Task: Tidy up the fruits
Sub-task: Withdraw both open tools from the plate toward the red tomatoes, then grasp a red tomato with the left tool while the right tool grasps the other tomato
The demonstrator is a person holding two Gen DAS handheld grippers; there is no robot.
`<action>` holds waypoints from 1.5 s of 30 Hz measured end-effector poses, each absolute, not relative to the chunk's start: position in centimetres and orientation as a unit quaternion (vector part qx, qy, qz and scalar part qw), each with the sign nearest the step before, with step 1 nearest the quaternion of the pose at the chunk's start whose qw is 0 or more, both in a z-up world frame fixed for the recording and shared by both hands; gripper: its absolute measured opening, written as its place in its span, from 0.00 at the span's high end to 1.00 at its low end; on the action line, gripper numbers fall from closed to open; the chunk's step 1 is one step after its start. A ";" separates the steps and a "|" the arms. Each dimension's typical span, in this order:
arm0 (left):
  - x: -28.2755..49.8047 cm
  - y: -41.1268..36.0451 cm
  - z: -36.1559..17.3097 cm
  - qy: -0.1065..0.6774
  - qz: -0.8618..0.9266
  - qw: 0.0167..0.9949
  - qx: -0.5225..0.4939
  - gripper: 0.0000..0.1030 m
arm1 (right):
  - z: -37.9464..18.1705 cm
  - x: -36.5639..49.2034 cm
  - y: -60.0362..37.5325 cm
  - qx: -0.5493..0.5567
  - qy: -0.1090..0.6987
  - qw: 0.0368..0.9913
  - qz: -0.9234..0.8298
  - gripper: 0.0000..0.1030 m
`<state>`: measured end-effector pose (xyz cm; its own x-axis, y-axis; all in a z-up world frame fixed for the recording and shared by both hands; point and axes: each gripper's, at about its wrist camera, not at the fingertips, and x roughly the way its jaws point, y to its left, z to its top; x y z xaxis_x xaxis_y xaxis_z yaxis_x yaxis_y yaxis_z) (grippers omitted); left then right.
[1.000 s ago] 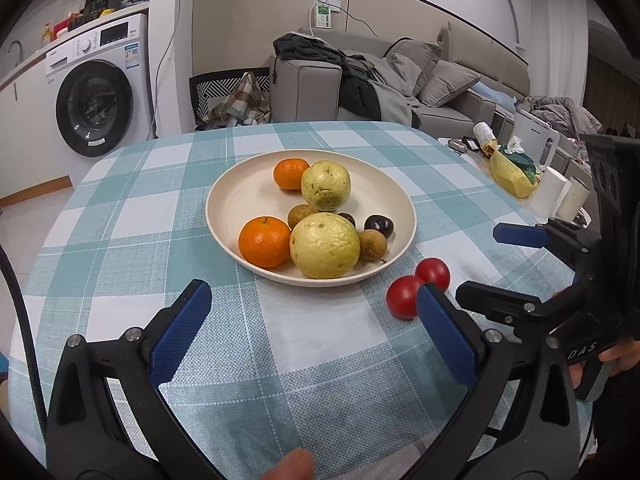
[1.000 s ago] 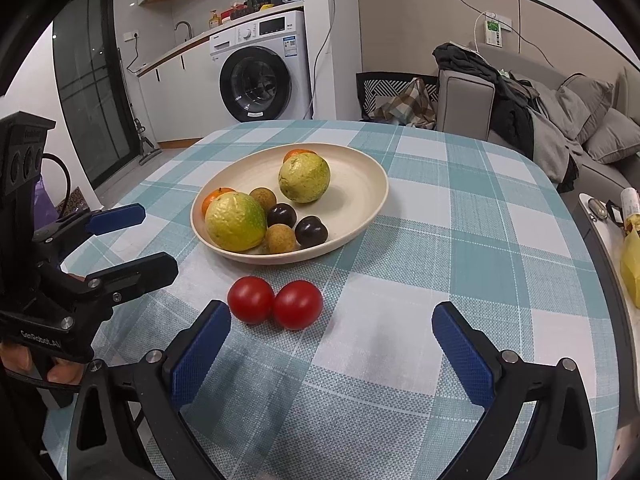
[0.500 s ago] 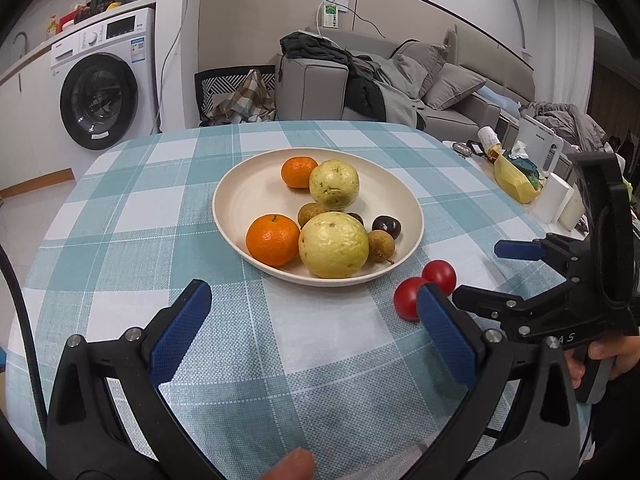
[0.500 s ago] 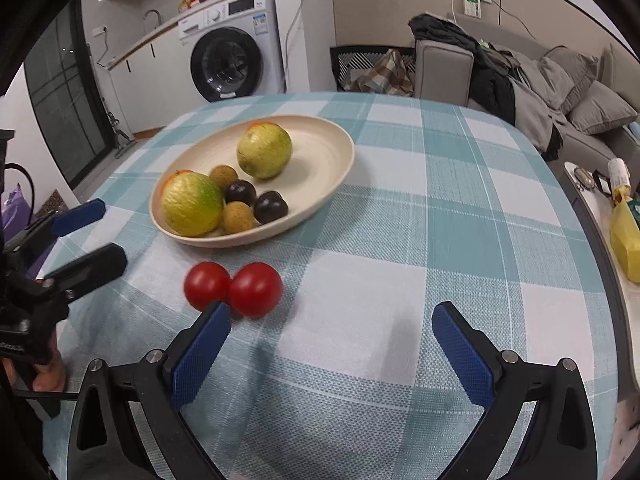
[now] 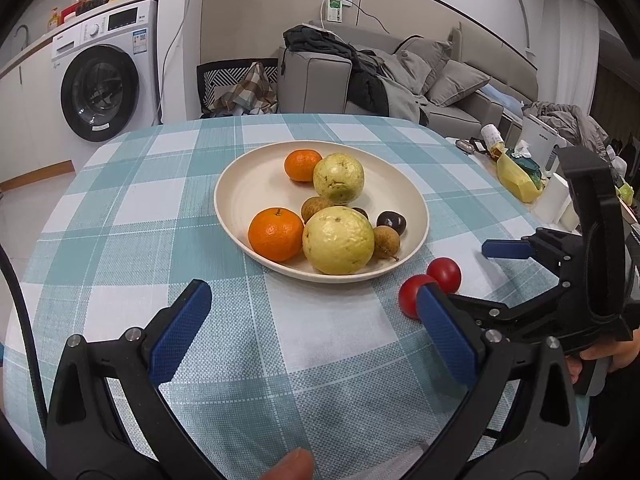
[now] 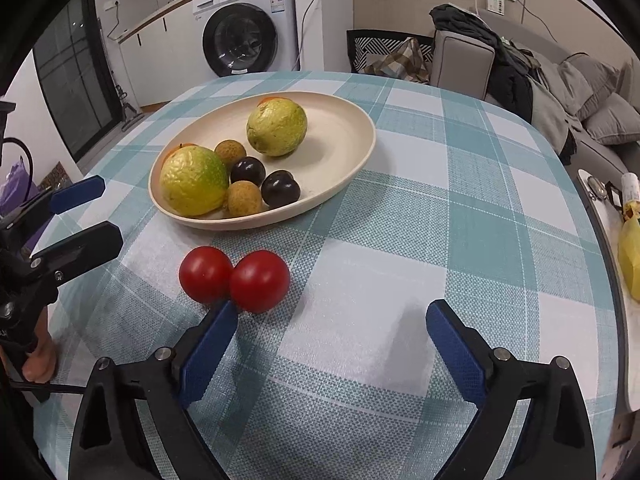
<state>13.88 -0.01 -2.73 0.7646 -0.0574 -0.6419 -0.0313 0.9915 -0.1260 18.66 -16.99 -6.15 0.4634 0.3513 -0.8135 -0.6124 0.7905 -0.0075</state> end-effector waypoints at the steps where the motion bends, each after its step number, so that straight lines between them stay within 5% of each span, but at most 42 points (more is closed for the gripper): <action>1: 13.9 0.0 -2.7 0.343 -0.007 0.937 -0.064 0.01 | -6.1 18.7 -16.8 -0.155 0.432 0.840 0.289 0.10; 18: 14.0 -0.4 -2.8 0.348 -0.009 0.936 -0.059 0.01 | -5.9 19.1 -15.4 -0.162 0.420 0.839 0.306 0.26; 34: 14.0 -0.6 -2.8 0.350 -0.009 0.935 -0.054 0.01 | -5.5 17.7 -14.7 -0.162 0.411 0.836 0.326 0.68; 45: 14.2 -1.0 -3.3 0.361 -0.022 0.931 -0.054 0.01 | -4.5 16.8 -17.1 -0.113 0.399 0.854 0.314 0.69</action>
<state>14.20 -1.00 -3.28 0.7387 -0.0806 -0.6691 0.0026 0.9932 -0.1167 16.78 -17.08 -4.51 0.4852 0.4463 -0.7520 -0.6257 0.7779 0.0579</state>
